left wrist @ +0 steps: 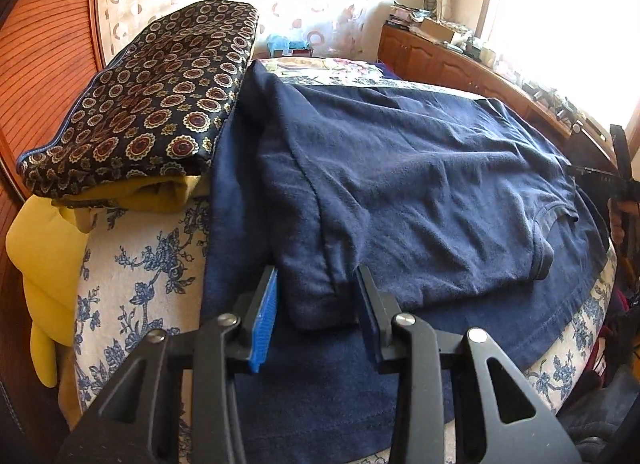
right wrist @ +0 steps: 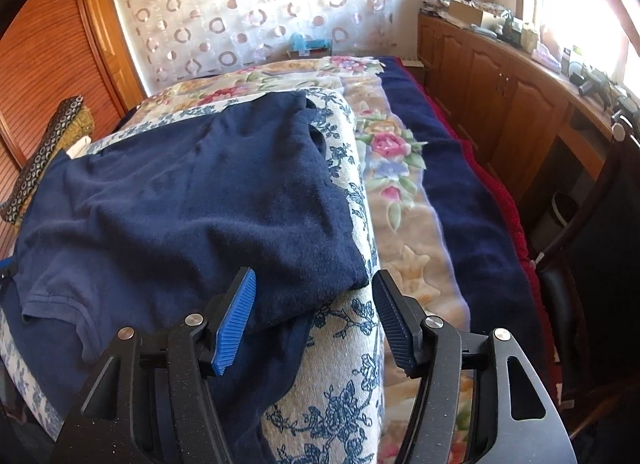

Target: Fold small clothes

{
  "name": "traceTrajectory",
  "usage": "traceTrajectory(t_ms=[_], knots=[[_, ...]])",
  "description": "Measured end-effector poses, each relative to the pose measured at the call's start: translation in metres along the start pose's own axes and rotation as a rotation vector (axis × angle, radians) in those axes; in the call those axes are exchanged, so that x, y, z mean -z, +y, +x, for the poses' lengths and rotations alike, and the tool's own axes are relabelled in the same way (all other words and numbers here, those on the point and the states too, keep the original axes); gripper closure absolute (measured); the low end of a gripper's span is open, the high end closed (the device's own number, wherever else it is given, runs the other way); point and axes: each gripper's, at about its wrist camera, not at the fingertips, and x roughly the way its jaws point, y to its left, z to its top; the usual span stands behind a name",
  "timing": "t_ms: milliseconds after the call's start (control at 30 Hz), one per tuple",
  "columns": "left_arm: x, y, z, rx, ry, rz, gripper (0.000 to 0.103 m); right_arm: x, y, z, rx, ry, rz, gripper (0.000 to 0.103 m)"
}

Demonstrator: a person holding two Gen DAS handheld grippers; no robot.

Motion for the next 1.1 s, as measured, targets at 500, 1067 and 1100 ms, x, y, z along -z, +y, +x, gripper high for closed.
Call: traceTrajectory(t_ms=[500,1067,1100], knots=[[-0.015,0.007,-0.038,0.066,-0.132,-0.023,0.101,-0.016,0.037,-0.041,-0.033,-0.117,-0.136,0.099],[-0.017,0.042,-0.081,0.064,-0.220,-0.102,0.101,-0.006,0.072,-0.128,-0.184,-0.189,-0.194,0.099],[-0.015,0.043,-0.080,0.057,-0.217,-0.107,0.101,-0.003,0.072,-0.130,-0.190,-0.188,-0.187,0.099]])
